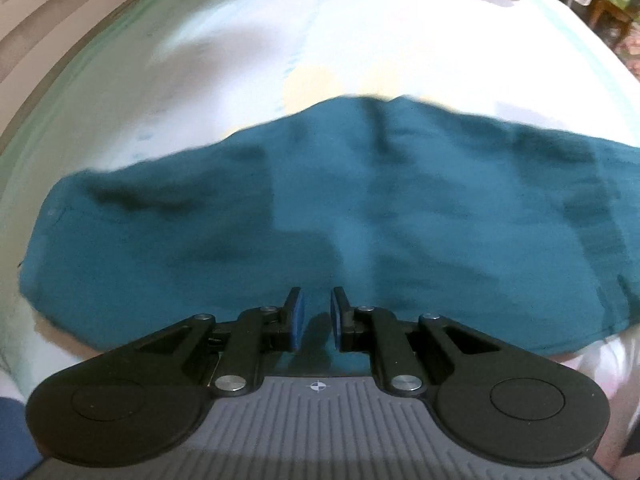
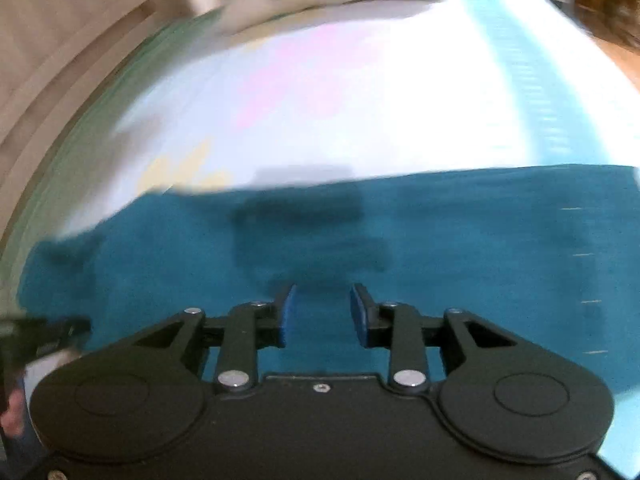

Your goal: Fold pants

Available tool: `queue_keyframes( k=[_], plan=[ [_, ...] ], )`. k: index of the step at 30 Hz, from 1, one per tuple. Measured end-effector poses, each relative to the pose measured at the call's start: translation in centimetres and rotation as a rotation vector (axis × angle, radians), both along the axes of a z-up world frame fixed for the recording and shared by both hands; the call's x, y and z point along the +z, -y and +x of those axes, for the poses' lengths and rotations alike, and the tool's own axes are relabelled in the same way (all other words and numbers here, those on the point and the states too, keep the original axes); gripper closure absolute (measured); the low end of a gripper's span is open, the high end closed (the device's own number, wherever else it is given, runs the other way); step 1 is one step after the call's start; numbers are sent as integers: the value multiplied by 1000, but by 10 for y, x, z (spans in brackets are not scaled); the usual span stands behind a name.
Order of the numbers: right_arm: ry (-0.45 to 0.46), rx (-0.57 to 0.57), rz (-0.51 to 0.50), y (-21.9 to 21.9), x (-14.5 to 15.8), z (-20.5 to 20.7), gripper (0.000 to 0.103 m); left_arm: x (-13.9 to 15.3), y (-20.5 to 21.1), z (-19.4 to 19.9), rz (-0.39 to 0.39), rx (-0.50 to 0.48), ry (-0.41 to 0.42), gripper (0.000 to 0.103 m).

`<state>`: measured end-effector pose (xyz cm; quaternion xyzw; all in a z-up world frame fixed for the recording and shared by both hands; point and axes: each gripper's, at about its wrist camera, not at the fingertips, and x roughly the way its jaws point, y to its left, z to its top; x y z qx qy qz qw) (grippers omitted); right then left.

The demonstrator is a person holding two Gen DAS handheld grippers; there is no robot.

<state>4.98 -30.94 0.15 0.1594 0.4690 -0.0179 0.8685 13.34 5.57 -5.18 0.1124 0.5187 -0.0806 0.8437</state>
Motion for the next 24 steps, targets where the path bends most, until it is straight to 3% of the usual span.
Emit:
queue_keyframes(
  k=[6,9,14,20,24],
  plan=[
    [6,-202,36,98,10,-17,57,5,63,0,-50,-79,1,88],
    [-6,-271,47,133,5,-20,49,3,98,-1,-63,-127,-9,88],
    [-66,-354,48,186,-15,-31,48,-3,149,-3,-76,-202,-24,88],
    [-118,-369,23,230,-38,-49,47,-18,189,-7,-80,-265,-58,88],
    [-116,-327,12,238,-47,-57,41,-27,208,-9,-81,-299,-76,88]
  ],
)
